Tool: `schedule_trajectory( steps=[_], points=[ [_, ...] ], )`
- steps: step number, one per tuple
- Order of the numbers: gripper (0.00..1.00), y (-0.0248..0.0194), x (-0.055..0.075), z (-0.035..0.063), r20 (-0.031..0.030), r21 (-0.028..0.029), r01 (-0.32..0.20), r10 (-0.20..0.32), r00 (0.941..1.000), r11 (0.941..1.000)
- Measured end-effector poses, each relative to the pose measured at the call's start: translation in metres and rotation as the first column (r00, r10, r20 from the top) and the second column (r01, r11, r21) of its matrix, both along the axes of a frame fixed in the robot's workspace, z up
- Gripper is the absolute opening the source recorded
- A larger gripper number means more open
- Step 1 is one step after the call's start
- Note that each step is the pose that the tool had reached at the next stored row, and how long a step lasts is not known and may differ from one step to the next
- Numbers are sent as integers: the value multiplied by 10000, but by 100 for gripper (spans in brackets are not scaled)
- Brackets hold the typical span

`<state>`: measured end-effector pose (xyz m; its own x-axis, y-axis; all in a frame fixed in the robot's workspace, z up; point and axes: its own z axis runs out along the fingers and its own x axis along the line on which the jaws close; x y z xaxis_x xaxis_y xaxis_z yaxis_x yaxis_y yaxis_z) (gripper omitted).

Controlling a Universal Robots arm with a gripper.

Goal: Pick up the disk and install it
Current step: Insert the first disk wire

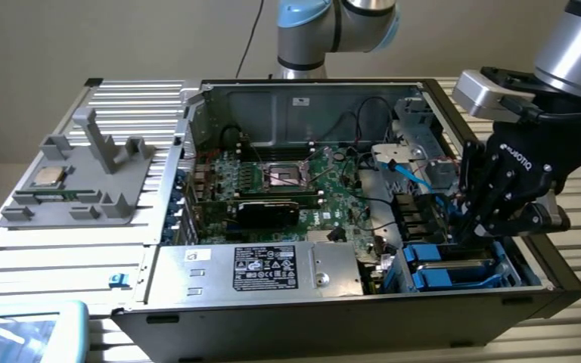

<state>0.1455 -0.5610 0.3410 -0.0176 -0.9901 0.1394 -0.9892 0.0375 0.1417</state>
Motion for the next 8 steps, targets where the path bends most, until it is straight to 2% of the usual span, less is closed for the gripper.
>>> schedule_trajectory(
  steps=[3,8],
  points=[
    [16,-6,0,-20,0,59,1,-1,10000,10000],
    [16,-12,-1,-26,3,94,1,-1,10000,10000]
  ],
)
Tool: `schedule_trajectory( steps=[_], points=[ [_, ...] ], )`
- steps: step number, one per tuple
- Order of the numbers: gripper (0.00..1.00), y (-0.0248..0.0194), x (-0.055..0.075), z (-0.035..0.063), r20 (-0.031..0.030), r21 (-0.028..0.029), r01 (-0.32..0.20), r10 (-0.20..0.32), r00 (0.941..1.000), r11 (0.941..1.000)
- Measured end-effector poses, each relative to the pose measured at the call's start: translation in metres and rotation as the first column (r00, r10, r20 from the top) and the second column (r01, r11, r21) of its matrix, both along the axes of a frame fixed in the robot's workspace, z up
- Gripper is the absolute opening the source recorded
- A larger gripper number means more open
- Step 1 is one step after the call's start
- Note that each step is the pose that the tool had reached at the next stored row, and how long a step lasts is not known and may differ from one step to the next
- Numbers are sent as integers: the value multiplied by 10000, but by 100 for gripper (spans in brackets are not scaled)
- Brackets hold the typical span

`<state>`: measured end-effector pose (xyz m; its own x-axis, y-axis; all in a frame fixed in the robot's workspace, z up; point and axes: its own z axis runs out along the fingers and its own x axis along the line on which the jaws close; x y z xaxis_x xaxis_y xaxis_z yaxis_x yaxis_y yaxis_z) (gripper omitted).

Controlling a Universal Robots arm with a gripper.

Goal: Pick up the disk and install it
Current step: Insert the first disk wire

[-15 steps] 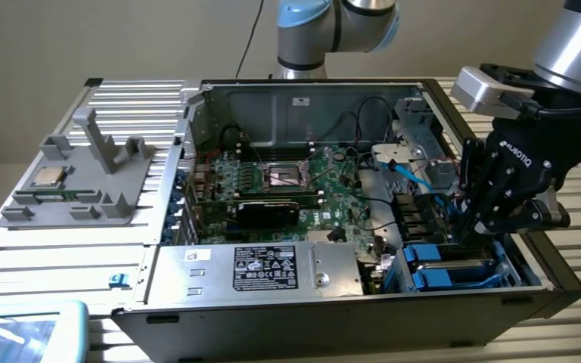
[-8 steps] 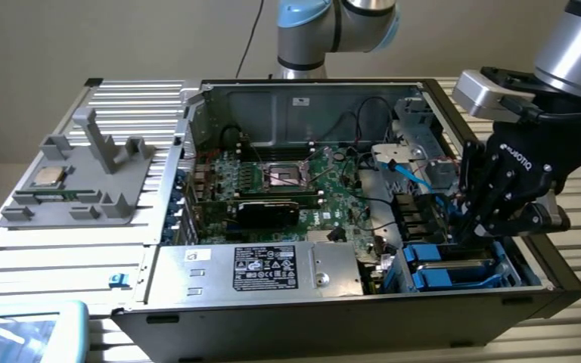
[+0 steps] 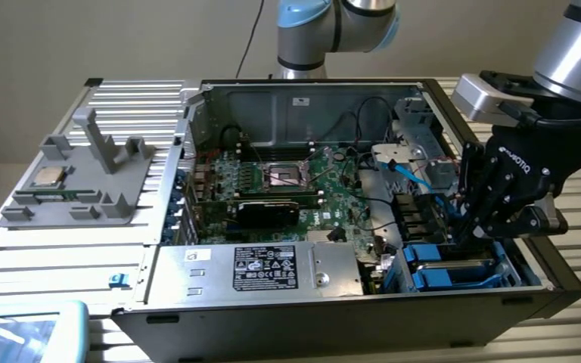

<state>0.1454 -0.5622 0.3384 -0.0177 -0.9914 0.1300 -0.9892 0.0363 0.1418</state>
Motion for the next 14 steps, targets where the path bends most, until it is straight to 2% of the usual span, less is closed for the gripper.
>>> schedule_trajectory(
  steps=[2,4,6,13,14],
  points=[
    [16,-6,0,-1,0,37,0,0,10000,10000],
    [16,-25,0,-1,0,129,0,0,10000,9999],
    [16,-45,0,-1,-1,184,0,0,10000,9998],
    [16,-49,0,-7,-2,200,0,0,10000,9998],
    [16,-49,0,-11,-2,224,0,0,10000,9997]
  ],
)
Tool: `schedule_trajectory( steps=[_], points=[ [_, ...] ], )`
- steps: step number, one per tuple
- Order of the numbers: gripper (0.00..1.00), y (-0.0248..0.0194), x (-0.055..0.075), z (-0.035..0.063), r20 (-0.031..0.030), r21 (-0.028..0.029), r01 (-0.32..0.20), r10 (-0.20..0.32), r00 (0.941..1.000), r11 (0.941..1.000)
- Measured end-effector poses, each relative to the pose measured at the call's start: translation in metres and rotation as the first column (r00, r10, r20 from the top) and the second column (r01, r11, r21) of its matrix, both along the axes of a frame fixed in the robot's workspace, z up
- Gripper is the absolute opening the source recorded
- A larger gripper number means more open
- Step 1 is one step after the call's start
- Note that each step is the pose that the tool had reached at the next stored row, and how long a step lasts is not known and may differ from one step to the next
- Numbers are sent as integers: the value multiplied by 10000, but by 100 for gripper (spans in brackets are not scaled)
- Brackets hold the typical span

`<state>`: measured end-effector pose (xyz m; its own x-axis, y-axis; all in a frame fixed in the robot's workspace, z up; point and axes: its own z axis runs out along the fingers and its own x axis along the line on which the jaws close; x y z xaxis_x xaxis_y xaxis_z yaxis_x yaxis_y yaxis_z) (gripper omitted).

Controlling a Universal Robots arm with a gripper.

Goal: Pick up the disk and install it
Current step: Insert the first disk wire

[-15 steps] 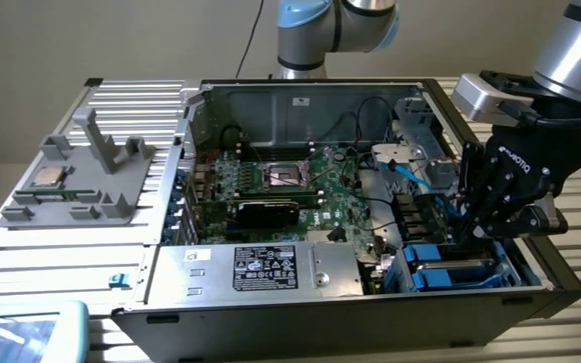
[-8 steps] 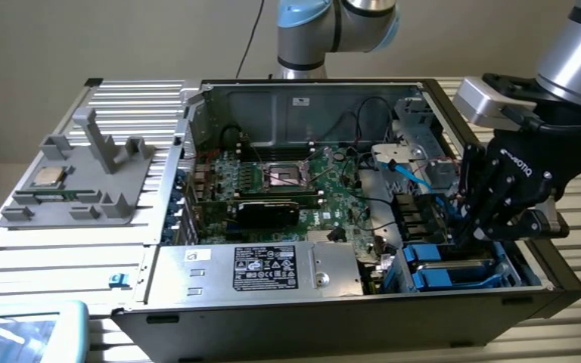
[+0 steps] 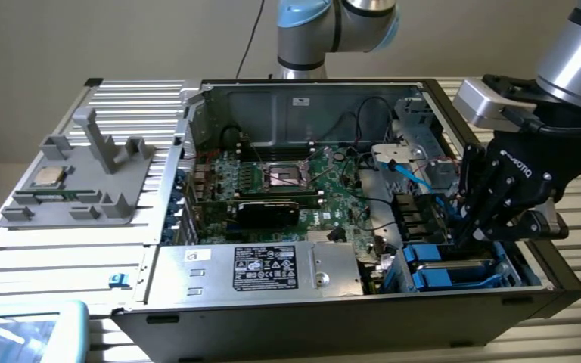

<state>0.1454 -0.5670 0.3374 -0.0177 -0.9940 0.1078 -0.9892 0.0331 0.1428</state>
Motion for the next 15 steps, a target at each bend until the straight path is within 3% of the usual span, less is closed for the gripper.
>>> schedule_trajectory(
  steps=[6,15],
  points=[
    [16,-4,-6,-11,23,33,1,-1,10000,10000],
    [16,-9,-22,-19,88,29,-2,2,10000,10000]
  ],
)
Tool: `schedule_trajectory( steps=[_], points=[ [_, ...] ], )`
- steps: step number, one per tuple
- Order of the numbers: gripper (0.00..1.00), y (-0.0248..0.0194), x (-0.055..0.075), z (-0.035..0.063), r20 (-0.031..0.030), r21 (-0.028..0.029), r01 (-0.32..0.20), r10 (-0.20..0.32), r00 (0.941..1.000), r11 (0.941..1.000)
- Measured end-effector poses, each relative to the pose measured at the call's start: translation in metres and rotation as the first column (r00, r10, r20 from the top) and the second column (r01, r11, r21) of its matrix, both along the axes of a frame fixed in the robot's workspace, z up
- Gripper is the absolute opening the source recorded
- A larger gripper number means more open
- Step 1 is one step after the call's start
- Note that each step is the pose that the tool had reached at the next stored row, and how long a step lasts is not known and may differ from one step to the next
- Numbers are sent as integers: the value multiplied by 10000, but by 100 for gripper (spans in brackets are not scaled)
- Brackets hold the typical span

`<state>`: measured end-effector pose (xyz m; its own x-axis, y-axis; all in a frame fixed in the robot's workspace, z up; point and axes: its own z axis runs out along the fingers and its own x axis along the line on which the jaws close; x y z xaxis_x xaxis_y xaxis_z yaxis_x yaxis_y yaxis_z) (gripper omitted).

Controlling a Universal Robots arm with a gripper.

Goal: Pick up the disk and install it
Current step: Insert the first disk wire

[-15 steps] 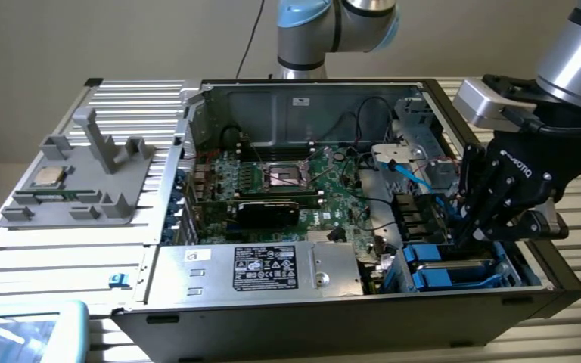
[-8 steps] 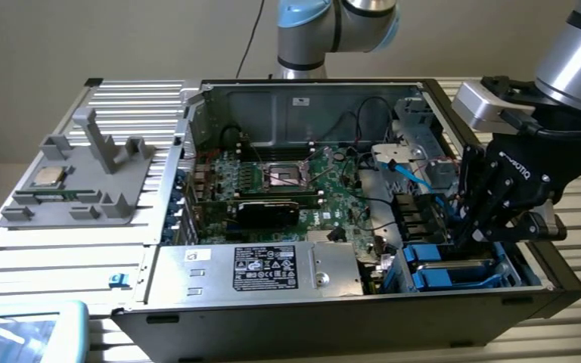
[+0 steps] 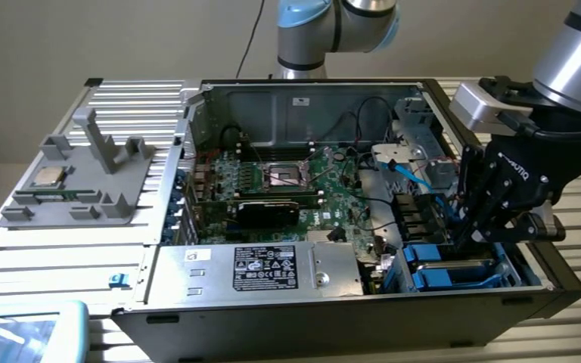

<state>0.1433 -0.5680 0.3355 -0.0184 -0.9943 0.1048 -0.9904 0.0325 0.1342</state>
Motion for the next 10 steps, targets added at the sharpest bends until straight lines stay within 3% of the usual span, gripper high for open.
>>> schedule_trajectory(
  steps=[10],
  points=[
    [16,0,-15,-13,28,2,3,-3,10000,10000]
  ],
)
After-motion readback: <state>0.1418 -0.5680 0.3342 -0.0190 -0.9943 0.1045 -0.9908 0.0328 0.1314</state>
